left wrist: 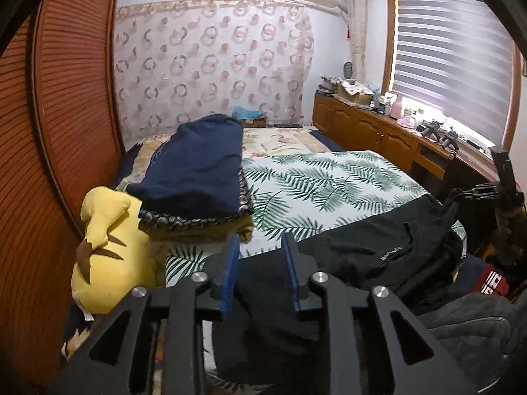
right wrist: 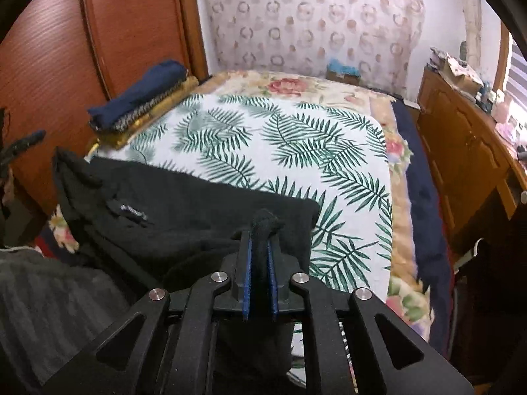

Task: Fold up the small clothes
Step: 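Lift the black T-shirt with both grippers and fold it over itself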

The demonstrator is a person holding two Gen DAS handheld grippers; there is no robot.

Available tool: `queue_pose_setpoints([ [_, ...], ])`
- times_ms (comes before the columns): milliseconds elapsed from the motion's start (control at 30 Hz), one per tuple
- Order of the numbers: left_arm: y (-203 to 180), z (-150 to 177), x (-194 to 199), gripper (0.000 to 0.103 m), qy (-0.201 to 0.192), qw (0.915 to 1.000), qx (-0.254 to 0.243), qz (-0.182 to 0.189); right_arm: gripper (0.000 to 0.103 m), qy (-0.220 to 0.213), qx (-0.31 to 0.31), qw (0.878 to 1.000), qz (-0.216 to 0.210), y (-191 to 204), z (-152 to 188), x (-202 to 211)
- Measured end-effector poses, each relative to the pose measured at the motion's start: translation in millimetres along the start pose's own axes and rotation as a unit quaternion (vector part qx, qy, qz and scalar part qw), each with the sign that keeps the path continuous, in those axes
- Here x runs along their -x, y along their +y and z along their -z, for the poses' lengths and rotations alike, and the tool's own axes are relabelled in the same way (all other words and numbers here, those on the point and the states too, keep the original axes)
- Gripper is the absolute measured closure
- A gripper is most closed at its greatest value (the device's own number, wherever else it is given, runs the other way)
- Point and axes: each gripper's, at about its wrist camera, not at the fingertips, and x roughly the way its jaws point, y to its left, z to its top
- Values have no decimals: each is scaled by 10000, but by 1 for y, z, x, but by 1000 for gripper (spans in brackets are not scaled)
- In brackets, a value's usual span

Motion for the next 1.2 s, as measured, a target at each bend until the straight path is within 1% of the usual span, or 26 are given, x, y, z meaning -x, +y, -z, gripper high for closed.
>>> queue_pose_setpoints([
  [33,0,1,-4,78,60,10000,4,-28,94,-1,40,10000,45,1,-1,0],
  [67,1,3,-10,78,139,9999,-9,-35,87,-30,52,10000,55,1,-2,0],
  [100,2,6,-18,77,246,9997,-14,-36,83,-74,66,9999,60,1,-3,1],
  [133,1,8,-26,77,337,9994,-11,-42,73,-125,79,9999,71,1,-5,2],
  [167,3,12,-39,77,489,9988,7,-43,61,-171,91,9997,113,0,-7,2],
  [200,5,15,-48,77,592,9982,29,-46,58,-197,83,9996,170,-2,-10,1],
  [300,10,25,-74,77,818,9965,151,-129,57,-276,18,9994,230,-8,-19,-3],
  [400,20,34,-97,77,1059,9938,301,-158,52,-306,77,9989,353,-11,-23,-10],
  [467,27,38,-110,77,1160,9922,380,-243,50,-196,76,9990,391,-15,-26,-24],
  [567,36,43,-123,77,1286,9901,514,-240,45,-13,50,9990,454,-20,-25,-45],
  [667,37,46,-131,77,1345,9893,500,-263,41,151,-34,9992,377,-26,-21,-67],
  [833,34,46,-144,77,1491,9874,472,-226,41,349,-127,9984,418,-32,-14,-95],
  [900,33,47,-147,71,1473,9878,392,-314,41,392,-197,9982,419,-35,-10,-102],
  [933,34,46,-148,70,1456,9880,402,-329,40,405,-230,9980,435,-37,-8,-105],
  [1000,38,45,-150,64,1458,9872,497,-410,40,445,-283,9975,467,-41,-5,-110],
  [1100,40,45,-151,62,1452,9872,473,-458,39,539,-337,9968,482,-45,-2,-116],
  [1133,39,45,-151,62,1431,9874,481,-475,37,510,-354,9969,486,-46,-1,-116],
  [1200,36,46,-150,61,1400,9880,368,-544,36,493,-386,9969,473,-48,-1,-116],
])
